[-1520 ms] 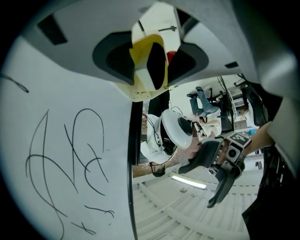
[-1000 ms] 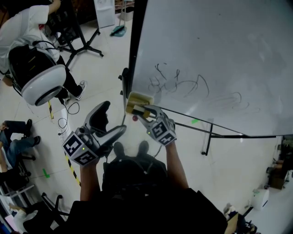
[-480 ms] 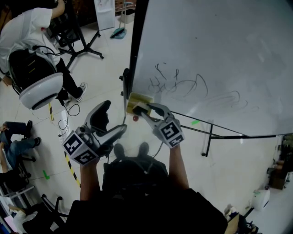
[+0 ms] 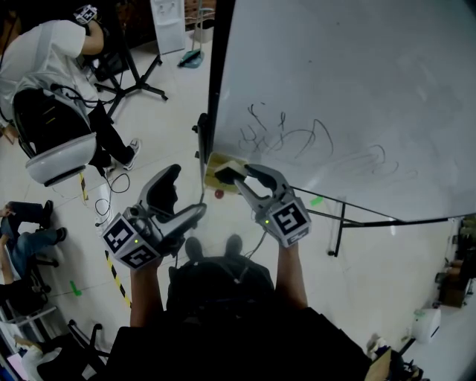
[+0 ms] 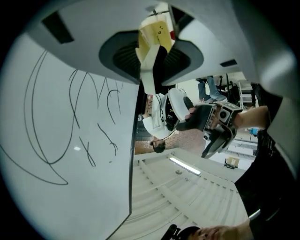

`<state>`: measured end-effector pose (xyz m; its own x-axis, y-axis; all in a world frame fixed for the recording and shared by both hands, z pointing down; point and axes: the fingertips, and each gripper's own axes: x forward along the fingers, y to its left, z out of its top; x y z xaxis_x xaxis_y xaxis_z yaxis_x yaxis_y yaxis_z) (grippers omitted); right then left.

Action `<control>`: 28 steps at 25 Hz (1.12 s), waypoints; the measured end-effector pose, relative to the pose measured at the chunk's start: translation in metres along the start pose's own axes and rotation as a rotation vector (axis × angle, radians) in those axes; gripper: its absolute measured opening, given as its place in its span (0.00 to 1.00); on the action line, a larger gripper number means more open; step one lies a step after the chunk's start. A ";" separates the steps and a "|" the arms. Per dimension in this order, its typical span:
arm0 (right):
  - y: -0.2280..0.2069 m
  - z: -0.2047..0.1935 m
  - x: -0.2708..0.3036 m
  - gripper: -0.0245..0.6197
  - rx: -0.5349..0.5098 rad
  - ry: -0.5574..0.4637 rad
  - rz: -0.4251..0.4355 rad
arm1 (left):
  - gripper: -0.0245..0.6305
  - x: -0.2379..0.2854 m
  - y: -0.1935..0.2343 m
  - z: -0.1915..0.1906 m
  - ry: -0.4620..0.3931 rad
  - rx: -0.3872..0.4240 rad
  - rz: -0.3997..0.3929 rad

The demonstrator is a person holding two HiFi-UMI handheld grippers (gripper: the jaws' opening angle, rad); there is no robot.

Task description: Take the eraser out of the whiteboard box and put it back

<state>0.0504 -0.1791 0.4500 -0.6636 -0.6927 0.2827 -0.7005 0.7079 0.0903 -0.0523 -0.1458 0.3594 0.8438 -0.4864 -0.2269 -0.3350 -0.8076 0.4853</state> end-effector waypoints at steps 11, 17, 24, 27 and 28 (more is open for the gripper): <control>-0.004 0.059 -0.035 0.28 0.033 -0.189 -0.032 | 0.70 -0.003 -0.011 0.007 -0.009 0.023 -0.007; -0.005 0.088 -0.057 0.28 0.044 -0.295 -0.037 | 0.70 -0.003 -0.020 0.011 -0.013 0.042 -0.020; -0.006 0.102 -0.077 0.28 0.091 -0.362 -0.027 | 0.70 -0.002 -0.026 0.013 -0.016 0.050 -0.025; -0.007 0.109 -0.086 0.28 0.123 -0.415 -0.019 | 0.70 0.000 -0.029 0.013 -0.013 0.049 -0.027; -0.008 0.112 -0.088 0.28 0.132 -0.431 -0.015 | 0.70 0.001 -0.030 0.014 -0.014 0.050 -0.028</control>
<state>0.0851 -0.1389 0.3177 -0.6825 -0.7166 -0.1438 -0.7196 0.6932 -0.0394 -0.0471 -0.1266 0.3329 0.8474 -0.4676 -0.2516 -0.3320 -0.8364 0.4361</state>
